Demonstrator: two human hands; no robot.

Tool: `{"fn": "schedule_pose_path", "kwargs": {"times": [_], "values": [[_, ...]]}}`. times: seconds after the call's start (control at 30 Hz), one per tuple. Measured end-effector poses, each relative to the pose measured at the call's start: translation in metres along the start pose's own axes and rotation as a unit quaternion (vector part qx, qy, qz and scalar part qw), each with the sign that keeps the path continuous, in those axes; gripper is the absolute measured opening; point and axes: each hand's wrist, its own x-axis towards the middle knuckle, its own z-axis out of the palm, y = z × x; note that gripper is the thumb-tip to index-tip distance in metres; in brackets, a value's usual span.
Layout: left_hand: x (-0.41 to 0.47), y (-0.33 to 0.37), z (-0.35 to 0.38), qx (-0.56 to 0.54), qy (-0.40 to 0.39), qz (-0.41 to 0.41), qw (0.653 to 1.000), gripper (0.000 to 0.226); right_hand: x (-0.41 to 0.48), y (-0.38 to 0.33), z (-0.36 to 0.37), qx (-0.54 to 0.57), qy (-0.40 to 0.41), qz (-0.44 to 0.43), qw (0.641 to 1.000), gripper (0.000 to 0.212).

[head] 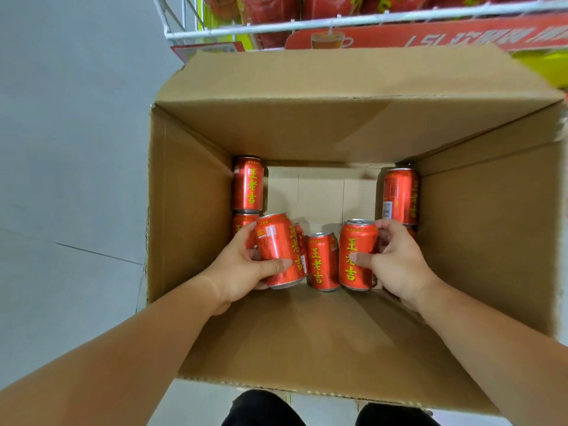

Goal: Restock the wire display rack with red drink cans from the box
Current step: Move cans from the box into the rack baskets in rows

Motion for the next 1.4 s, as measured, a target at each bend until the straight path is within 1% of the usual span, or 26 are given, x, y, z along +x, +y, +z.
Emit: {"fn": "schedule_pose_path", "kwargs": {"times": [0.13, 0.3, 0.53, 0.67, 0.83, 0.97, 1.07, 1.23, 1.3, 1.4], "values": [[-0.035, 0.036, -0.004, -0.013, -0.030, 0.003, 0.999, 0.087, -0.027, -0.039, -0.026, 0.046, -0.025, -0.007, 0.999, 0.068], [-0.093, 0.091, -0.007, -0.050, -0.077, 0.019, 0.996, 0.088, -0.075, -0.094, -0.060, 0.039, -0.035, -0.062, 0.997, 0.067], [-0.195, 0.171, -0.004, -0.139, -0.138, 0.062, 0.979, 0.088, -0.165, -0.185, -0.109, 0.063, -0.049, -0.148, 0.986, 0.054], [-0.250, 0.215, 0.003, -0.163, -0.128, 0.104, 0.973, 0.088, -0.216, -0.230, -0.134, 0.077, -0.037, -0.176, 0.981, 0.055], [-0.322, 0.274, 0.008, -0.135, -0.115, 0.157, 0.972, 0.086, -0.286, -0.287, -0.158, 0.114, -0.024, -0.211, 0.971, 0.056], [-0.387, 0.321, 0.007, -0.107, -0.100, 0.204, 0.968, 0.081, -0.356, -0.335, -0.175, 0.122, 0.010, -0.238, 0.964, 0.066], [-0.436, 0.355, 0.004, -0.089, -0.094, 0.241, 0.962, 0.081, -0.409, -0.369, -0.185, 0.108, 0.042, -0.270, 0.956, 0.060], [-0.513, 0.417, -0.001, -0.053, -0.092, 0.297, 0.949, 0.079, -0.485, -0.427, -0.202, 0.120, 0.067, -0.328, 0.934, 0.056], [-0.544, 0.440, -0.003, -0.030, -0.091, 0.318, 0.943, 0.082, -0.516, -0.450, -0.207, 0.122, 0.081, -0.347, 0.926, 0.059], [-0.593, 0.471, -0.008, 0.006, -0.087, 0.352, 0.932, 0.096, -0.562, -0.485, -0.214, 0.134, 0.104, -0.390, 0.905, 0.061]]}}
